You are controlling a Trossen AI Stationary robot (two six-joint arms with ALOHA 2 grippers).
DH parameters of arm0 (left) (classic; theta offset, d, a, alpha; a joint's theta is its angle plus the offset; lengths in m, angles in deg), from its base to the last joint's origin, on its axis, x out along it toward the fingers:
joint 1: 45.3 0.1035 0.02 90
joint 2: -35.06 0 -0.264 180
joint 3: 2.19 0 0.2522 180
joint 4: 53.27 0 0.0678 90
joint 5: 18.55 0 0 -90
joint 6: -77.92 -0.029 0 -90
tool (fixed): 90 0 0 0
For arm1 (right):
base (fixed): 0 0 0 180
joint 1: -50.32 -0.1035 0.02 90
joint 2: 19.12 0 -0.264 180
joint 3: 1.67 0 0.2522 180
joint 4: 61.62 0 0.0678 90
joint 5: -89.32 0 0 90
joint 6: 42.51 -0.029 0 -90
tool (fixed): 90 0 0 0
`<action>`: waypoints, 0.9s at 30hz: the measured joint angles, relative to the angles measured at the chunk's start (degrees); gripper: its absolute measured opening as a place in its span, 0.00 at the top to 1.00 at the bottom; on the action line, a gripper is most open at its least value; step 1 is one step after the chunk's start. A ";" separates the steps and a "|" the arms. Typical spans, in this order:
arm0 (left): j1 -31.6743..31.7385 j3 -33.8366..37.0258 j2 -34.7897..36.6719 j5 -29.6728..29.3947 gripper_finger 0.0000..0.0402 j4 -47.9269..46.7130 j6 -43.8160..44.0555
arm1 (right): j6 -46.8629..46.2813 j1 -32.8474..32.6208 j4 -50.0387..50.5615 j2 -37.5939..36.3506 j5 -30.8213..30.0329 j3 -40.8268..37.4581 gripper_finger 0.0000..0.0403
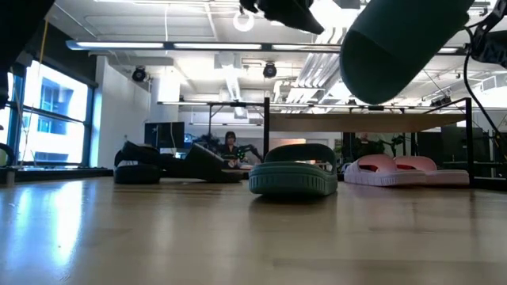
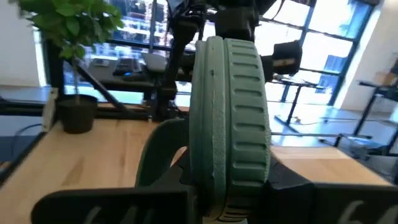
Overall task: Pick and place slides into the shelf
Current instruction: Put the left green slides under the shelf
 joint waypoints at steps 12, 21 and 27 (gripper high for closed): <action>0.43 12.50 -0.04 7.94 0.58 10.85 2.43 | 6.72 1.65 -1.26 -2.96 0.16 0.00 0.90; 0.36 16.58 -0.07 8.09 0.58 21.81 10.16 | 15.67 3.23 -8.13 -2.93 0.17 0.04 0.90; -0.70 16.56 -0.07 6.36 0.58 23.56 12.58 | 25.48 4.99 -16.63 -2.93 0.10 0.07 0.90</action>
